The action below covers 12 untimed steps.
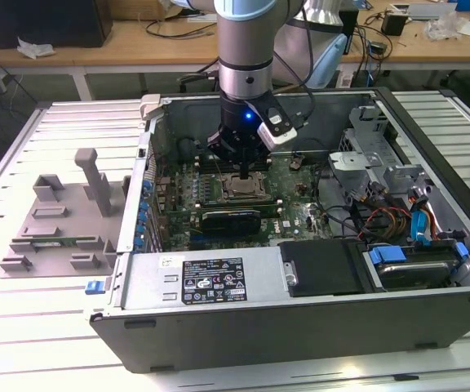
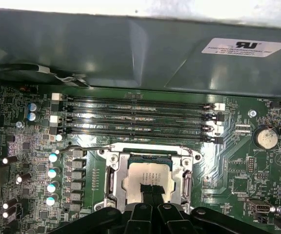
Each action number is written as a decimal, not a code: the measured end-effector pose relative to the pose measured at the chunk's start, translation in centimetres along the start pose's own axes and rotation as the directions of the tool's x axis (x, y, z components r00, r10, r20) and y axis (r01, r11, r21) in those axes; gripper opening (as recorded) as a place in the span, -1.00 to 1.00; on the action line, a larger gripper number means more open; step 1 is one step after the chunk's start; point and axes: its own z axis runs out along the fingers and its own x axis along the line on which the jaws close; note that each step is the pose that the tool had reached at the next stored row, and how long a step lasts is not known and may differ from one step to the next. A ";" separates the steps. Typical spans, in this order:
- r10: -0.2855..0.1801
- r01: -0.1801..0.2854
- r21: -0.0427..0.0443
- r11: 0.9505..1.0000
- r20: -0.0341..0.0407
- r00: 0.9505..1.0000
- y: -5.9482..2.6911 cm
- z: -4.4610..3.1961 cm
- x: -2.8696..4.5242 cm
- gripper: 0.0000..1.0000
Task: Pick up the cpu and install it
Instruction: 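Install the first cpu locking lever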
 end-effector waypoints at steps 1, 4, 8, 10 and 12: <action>0.000 0.000 0.000 1.000 0.000 1.000 0.00 0.00 0.00 -0.79; 0.000 0.000 0.000 1.000 0.000 1.000 0.00 0.00 0.01 -0.79; 0.000 0.000 0.000 1.000 0.000 1.000 0.02 0.00 0.36 -0.79; 0.000 0.000 0.000 1.000 0.000 1.000 0.05 -0.01 0.88 -0.79; 0.000 0.000 0.000 1.000 0.000 1.000 0.12 -0.02 1.83 -0.79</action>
